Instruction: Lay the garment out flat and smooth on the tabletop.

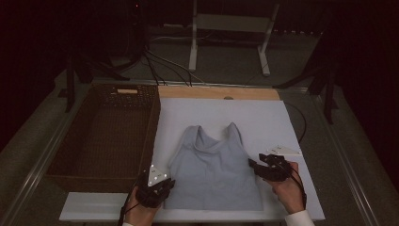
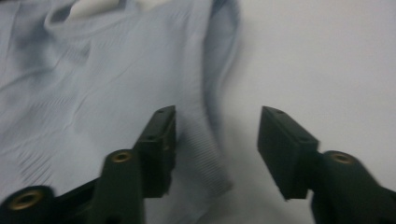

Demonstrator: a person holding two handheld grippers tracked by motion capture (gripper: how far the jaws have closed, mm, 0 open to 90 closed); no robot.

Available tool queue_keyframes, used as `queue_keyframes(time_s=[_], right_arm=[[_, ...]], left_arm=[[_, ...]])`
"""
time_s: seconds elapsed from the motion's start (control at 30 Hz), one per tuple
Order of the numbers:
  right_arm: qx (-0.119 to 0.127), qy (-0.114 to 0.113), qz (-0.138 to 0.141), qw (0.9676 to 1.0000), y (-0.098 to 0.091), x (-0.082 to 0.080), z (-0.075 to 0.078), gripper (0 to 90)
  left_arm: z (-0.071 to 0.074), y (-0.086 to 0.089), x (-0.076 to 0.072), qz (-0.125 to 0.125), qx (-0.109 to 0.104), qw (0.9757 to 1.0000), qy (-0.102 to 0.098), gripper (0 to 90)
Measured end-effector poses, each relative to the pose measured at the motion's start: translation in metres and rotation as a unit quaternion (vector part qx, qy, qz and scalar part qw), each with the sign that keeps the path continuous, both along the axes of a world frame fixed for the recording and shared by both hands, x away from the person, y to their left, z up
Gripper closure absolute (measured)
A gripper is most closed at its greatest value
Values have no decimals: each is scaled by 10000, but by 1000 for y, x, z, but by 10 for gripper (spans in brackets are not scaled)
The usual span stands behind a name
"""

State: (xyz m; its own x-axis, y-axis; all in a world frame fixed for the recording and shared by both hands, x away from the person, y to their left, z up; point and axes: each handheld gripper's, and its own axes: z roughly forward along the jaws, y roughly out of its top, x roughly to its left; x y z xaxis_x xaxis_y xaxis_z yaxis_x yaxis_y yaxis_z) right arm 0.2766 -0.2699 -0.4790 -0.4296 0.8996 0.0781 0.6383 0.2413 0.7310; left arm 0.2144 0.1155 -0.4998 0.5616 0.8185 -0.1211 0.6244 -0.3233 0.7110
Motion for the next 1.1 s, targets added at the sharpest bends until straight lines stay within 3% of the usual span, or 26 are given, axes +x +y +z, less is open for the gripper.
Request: queue_keyframes(time_s=[0.13, 0.23, 0.37, 0.7, 0.93, 1.1], right_arm=[[-69, 238, 43, 9997, 3, 0, -5, 616], [-130, 496, 143, 9986, 4, 0, -10, 766], [-206, 661, 126, 9975, 5, -3, -10, 838], [-450, 918, 165, 9946, 6, -13, -17, 841], [-442, 840, 223, 9952, 15, -15, -19, 829], [-605, 683, 162, 9957, 20, -14, -21, 702]], left_arm=[[0, 0, 0, -8, -14, 10000, -2, 846], [0, 0, 0, -13, -19, 10000, -2, 846], [0, -1, -1, -23, -13, 10000, 3, 846], [1, 1, -3, -6, -17, 10000, 41, 848], [0, 5, -7, 35, -15, 10000, 69, 848], [1, 8, -9, 44, -37, 9999, 86, 847]])
